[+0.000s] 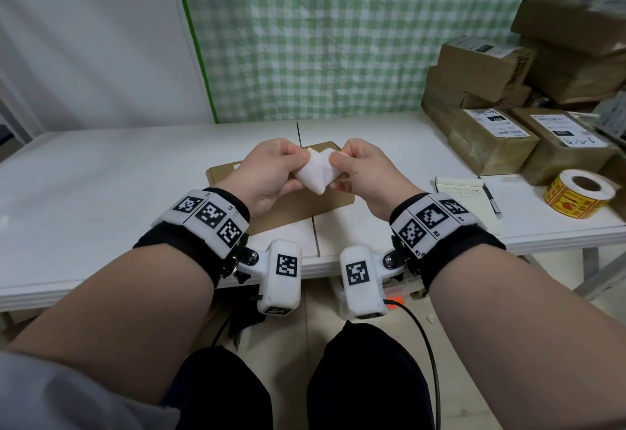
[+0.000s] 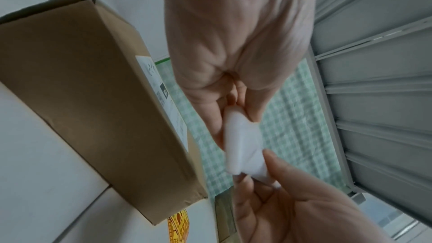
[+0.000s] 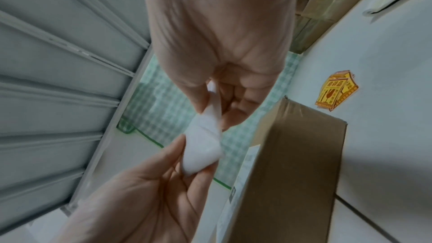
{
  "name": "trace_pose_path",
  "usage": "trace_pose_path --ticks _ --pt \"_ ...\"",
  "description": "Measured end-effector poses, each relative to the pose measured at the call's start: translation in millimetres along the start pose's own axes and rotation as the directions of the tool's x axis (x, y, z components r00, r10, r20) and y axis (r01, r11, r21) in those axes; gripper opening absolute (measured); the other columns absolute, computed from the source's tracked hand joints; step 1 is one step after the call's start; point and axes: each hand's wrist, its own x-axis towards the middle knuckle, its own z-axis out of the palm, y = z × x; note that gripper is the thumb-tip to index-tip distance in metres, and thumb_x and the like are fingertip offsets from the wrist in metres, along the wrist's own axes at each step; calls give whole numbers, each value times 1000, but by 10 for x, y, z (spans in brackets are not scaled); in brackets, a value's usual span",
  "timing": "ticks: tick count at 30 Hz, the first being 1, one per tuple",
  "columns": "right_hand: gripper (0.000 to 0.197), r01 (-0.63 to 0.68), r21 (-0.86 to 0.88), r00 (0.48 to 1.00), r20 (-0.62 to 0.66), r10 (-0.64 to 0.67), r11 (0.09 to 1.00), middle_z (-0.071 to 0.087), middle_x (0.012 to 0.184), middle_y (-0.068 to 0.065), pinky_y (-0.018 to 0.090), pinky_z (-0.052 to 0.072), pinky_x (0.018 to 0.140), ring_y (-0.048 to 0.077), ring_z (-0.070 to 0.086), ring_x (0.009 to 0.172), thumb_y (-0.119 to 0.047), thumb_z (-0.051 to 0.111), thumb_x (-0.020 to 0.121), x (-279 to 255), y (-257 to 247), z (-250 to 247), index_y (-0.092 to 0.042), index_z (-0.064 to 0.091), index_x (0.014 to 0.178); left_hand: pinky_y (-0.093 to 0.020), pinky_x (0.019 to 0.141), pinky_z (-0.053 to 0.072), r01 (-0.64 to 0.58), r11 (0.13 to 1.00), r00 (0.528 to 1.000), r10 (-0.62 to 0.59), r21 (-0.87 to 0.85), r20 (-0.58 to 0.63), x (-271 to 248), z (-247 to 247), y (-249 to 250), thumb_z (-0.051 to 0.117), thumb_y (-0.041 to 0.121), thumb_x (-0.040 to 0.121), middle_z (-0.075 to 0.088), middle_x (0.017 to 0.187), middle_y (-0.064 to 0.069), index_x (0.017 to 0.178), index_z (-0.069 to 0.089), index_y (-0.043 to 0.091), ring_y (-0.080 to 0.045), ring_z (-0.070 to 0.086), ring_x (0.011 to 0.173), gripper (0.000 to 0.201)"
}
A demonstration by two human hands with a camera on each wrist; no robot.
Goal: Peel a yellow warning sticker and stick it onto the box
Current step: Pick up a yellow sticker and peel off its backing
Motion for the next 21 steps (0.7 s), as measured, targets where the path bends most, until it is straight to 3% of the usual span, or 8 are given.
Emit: trace_pose_path --ticks 3,5,10,14,16,19,21 --pt "31 -27 114 999 -28 30 993 51 73 8 29 44 60 18 50 55 -7 51 91 15 -10 -37 -15 37 65 -29 75 56 17 994 1000 -18 -111 -2 3 12 15 45 6 97 59 99 -13 78 51 8 -19 62 88 20" --pt "30 -16 102 999 -43 20 995 51 73 6 27 46 59 17 50 56 -10 54 91 19 -16 -62 -15 38 65 -33 78 55 18 991 1000 -21 -130 -16 9 10 17 44 6 97 59 106 -18 79 50 8 -23 62 93 19" --pt "21 58 -81 998 -4 -59 995 54 69 1 22 47 58 11 50 58 -18 67 82 -31 -35 -57 -16 51 68 -25 63 60 2 999 1000 -3 -40 -16 17 -8 27 45 9 97 58 108 -15 83 51 12 -17 63 83 16" --pt "22 98 -195 993 -44 -108 976 55 67 2 31 44 62 16 49 57 -15 73 74 -23 -47 -46 -17 53 64 -38 83 55 23 989 997 -11 -147 82 -7 -61 71 51 3 87 62 92 -11 86 60 11 -21 63 82 12" --pt "26 110 -244 990 -63 -129 964 53 64 3 30 41 58 18 48 60 -17 74 71 -20 -47 -52 -17 50 60 -38 87 54 22 993 993 -8 -119 115 -19 -83 77 57 4 83 64 93 -10 92 64 11 -22 63 86 13" --pt "31 135 -302 988 -24 -149 944 50 61 1 25 33 51 17 44 60 -19 76 72 -40 -50 -37 -18 49 57 -29 76 58 -29 998 994 21 63 110 -33 -56 58 69 6 80 67 94 -10 100 64 5 -19 67 83 20" --pt "32 136 -307 990 -2 -143 942 50 60 0 23 33 50 15 45 58 -17 76 73 -55 -58 -30 -18 49 56 -27 70 59 -44 993 996 35 110 81 -39 -35 60 71 5 77 68 87 -10 86 63 6 -19 67 76 12"
